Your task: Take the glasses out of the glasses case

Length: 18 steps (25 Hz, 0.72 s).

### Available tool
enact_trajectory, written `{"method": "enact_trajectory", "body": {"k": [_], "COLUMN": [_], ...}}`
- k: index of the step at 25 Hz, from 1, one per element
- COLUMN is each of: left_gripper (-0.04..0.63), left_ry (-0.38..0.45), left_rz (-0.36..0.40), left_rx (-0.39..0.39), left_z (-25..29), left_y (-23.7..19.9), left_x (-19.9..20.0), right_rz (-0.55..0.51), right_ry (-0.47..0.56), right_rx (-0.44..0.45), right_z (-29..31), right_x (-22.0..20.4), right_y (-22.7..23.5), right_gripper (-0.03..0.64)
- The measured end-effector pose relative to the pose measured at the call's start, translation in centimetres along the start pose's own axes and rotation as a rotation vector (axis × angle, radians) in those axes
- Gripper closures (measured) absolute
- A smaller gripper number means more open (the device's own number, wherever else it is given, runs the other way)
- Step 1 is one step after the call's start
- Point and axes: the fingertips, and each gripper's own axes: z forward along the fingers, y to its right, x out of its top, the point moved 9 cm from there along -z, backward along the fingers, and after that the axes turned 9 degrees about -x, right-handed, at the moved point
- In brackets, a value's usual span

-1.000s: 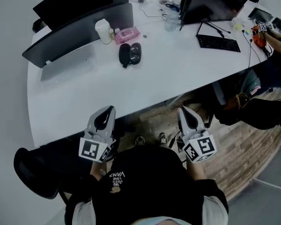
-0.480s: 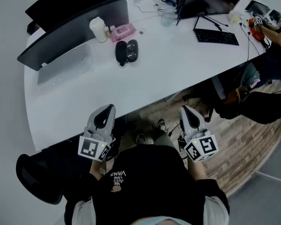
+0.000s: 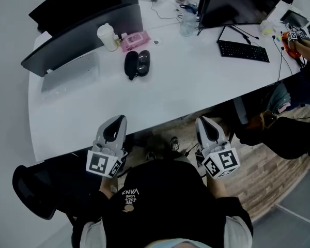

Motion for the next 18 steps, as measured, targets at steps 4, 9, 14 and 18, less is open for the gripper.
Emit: {"method": "enact_trajectory", "body": {"k": [4, 9, 14, 18], "left_gripper": [0.594, 0.594, 0.594, 0.594], "left_ry": [-0.003, 0.008, 0.001, -0.017], "left_rz": [0.0, -0.01, -0.011, -0.017], "left_rx": [0.056, 0.123, 0.183, 0.21], "left_z": [1.9, 4.0, 5.3, 5.9], "left_y": [0.7, 1.7, 2.8, 3.1], "left_x": [0.0, 0.1, 0.2, -0.1], "right_rz": [-0.009, -0.011, -0.008, -0.008], "right_ry": [-0.017, -0.031, -0.042, -0.049], "right_rx": [0.055, 0.106, 0.159, 0.177], "right_z": [1.8, 3.4, 4.6, 5.3], "right_x": [0.8, 1.6, 1.9, 2.0], "right_y": [2.5, 5.5, 7.6, 8.6], "right_gripper": [0.618, 0.618, 0.618, 0.618]}}
